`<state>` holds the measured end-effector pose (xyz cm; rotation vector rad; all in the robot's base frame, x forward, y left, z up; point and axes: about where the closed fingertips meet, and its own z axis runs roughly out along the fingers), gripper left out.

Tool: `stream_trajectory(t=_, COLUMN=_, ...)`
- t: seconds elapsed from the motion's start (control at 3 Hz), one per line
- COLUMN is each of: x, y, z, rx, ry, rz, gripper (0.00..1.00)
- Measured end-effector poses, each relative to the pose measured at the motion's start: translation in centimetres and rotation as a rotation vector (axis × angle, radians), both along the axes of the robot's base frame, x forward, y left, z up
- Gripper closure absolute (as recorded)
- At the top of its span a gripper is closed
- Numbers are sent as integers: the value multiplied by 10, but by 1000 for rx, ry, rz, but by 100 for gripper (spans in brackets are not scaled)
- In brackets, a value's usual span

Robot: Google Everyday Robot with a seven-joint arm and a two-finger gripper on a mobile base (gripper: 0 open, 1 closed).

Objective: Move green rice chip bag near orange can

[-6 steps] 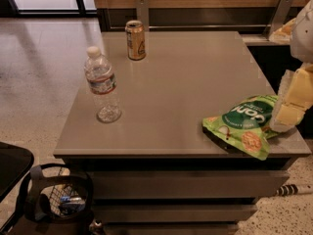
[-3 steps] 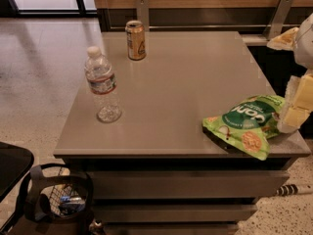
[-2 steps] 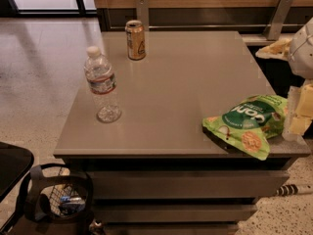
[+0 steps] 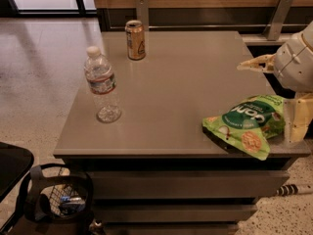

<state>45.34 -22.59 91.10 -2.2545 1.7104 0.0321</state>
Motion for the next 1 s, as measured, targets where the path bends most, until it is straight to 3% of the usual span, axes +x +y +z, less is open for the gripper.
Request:
stream_trajectory(t=0.33, x=14, y=2, z=-21, rx=-43, ry=43, rz=29, gripper=0)
stream_trajectory(t=1.0, x=43, y=-4, z=-63, rx=-70, ry=109, rz=-23, gripper=0)
